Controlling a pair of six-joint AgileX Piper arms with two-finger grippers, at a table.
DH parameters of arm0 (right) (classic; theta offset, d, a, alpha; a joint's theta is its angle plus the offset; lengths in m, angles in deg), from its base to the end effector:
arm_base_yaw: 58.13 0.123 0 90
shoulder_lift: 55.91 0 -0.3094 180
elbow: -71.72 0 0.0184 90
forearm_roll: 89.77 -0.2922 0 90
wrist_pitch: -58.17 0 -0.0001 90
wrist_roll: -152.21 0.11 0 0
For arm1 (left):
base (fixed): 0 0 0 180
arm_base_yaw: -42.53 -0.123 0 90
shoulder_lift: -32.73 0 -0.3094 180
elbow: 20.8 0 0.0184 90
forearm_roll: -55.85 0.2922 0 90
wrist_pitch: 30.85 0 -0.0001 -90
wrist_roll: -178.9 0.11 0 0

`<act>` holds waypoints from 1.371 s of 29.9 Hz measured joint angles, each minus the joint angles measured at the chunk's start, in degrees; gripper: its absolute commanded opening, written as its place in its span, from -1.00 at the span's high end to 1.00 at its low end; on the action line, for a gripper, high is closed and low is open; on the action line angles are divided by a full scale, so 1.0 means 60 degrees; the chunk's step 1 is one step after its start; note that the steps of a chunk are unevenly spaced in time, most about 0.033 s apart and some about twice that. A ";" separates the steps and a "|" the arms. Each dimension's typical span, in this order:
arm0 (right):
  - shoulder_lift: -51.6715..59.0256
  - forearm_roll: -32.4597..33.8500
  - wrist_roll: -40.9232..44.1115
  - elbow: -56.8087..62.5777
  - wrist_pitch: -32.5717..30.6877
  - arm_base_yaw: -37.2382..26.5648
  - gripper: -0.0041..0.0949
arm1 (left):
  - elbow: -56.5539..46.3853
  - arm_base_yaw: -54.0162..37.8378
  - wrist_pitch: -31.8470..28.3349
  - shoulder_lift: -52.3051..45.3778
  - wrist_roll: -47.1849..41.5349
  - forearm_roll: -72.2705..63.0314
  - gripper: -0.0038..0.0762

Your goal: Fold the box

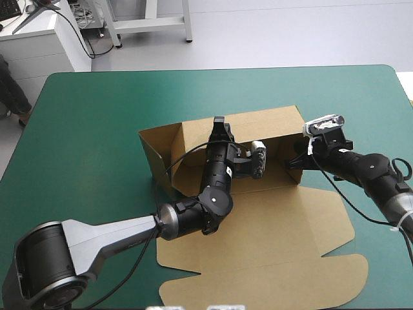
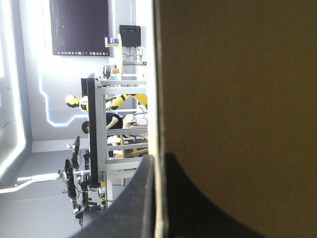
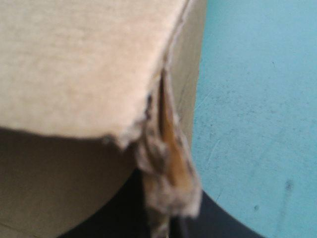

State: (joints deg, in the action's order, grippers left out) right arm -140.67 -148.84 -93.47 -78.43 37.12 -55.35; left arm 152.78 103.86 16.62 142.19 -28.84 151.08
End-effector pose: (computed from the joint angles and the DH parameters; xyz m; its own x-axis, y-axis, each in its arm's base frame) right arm 0.3279 0.0499 0.2649 -0.5349 -0.1648 -0.8287 -0.3778 0.9240 0.0601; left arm 0.2839 -0.3509 0.2780 0.1928 0.9777 -0.0833 0.2466 0.0339 0.9685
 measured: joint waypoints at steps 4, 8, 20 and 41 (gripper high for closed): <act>0.0010 0.0050 0.0239 0.0000 0.0000 0.0019 0.91 | 0.0000 0.0000 -0.0074 0.0000 0.0000 0.0049 0.68; 0.0016 0.0347 0.0540 -0.0007 0.0000 0.0044 0.91 | 0.0000 0.0010 -0.0467 0.0000 0.0000 0.0121 0.16; -0.0020 0.2226 0.2800 -0.0556 -0.0476 0.0143 0.91 | -0.0017 0.0412 -0.0706 0.0037 -0.0221 0.0108 -0.05; -0.2225 0.6708 0.8333 -0.5391 -0.6056 0.0187 0.91 | -0.0027 0.1838 0.0313 -0.3226 -0.0804 -0.0156 0.92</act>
State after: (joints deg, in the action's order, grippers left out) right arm -154.02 -108.59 -43.48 -110.78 0.78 -54.23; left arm 152.62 114.89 18.50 122.83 -33.66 150.15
